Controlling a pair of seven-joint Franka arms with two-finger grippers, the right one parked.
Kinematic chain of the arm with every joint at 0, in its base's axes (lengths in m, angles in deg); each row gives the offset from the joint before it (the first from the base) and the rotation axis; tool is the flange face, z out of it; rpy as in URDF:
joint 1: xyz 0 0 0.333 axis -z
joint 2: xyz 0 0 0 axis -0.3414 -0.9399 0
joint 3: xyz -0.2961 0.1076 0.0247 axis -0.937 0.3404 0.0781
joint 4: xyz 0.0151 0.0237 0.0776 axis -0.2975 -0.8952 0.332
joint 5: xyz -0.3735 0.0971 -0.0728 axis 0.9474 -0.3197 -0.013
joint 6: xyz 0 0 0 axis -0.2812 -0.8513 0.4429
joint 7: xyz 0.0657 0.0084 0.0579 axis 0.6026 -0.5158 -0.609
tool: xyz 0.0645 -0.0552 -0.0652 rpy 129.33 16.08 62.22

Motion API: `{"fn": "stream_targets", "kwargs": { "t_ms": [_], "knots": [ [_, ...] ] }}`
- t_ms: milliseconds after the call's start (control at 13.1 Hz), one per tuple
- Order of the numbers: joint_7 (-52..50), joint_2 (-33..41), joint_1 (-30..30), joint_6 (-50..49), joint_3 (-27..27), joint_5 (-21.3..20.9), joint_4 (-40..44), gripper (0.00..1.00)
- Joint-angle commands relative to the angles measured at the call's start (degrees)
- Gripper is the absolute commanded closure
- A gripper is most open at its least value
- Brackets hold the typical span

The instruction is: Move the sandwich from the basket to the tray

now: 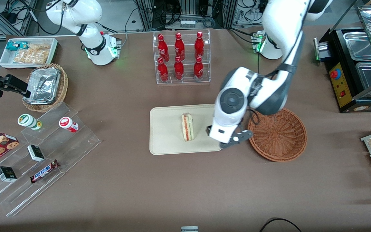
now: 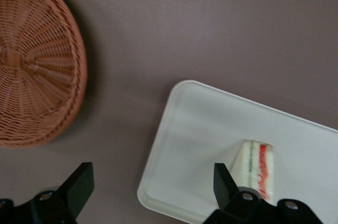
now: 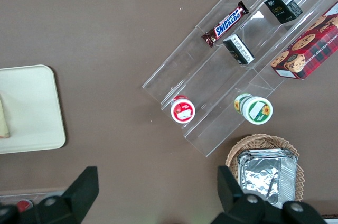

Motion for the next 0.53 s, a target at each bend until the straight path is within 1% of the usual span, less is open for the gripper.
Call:
{"fn": "stream_targets", "kwargs": {
  "t_ms": [0,228,457],
  "knots": [
    [5.18,5.98,-3.34,-0.85,-0.36,-0.57,-6.02,0.00],
    [12.04,9.15,-7.12,-6.29,-0.36,-0.57,-6.65,0.00],
    [21.69,14.86,-12.39,-10.50,-1.06,-0.57,-9.63,0.00]
  ]
}}
